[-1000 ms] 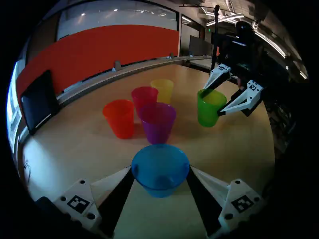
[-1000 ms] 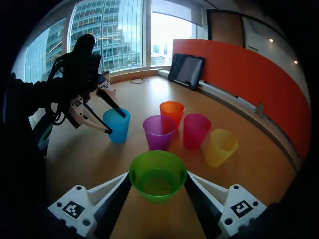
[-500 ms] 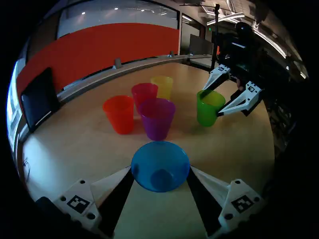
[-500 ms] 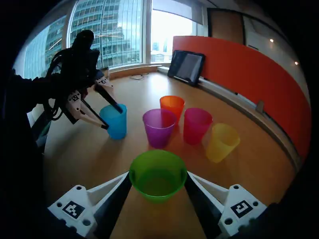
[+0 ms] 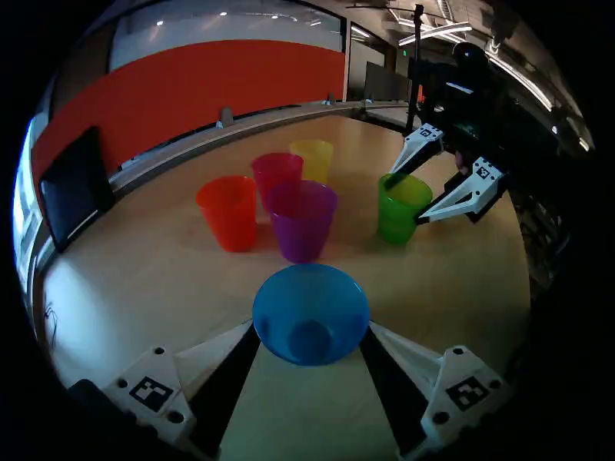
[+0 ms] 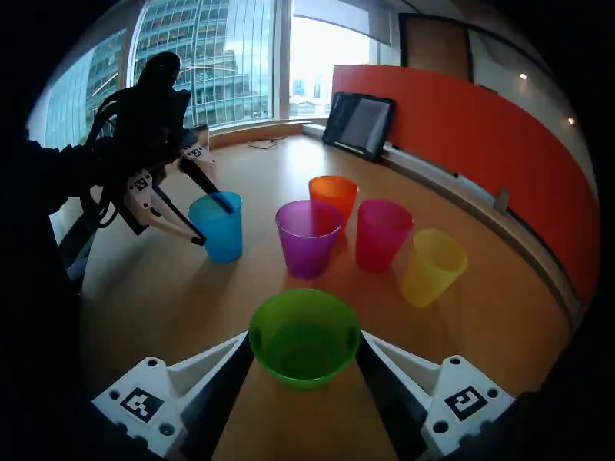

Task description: Pour water

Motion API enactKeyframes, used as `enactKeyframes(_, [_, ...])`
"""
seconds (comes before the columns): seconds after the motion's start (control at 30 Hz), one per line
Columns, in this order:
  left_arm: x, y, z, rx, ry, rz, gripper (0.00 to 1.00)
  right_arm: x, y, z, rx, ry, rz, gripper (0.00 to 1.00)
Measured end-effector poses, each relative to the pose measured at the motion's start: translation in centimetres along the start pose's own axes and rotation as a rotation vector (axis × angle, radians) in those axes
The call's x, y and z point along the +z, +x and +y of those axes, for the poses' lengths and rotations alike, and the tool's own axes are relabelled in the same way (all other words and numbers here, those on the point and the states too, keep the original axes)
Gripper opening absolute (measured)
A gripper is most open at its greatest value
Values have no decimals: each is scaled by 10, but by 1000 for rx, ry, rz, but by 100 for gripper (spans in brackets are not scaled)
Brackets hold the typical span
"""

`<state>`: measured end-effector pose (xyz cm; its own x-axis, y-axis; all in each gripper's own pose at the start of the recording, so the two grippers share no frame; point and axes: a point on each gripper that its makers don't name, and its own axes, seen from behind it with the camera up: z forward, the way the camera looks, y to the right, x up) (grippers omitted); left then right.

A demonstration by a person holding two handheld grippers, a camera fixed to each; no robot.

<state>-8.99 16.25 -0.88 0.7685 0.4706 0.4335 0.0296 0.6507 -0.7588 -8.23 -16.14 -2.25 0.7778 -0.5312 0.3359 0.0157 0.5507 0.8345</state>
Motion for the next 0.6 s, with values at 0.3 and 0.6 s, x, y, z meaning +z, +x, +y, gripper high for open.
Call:
enactKeyframes(0.3, [-2,-5,0,5,1,-14,88,-2,-6,1,3,-5,-8,93])
enactKeyframes(0.6, [-6,-13,3,-3,-4,-36,96,-6,-14,2,9,-18,-21,100])
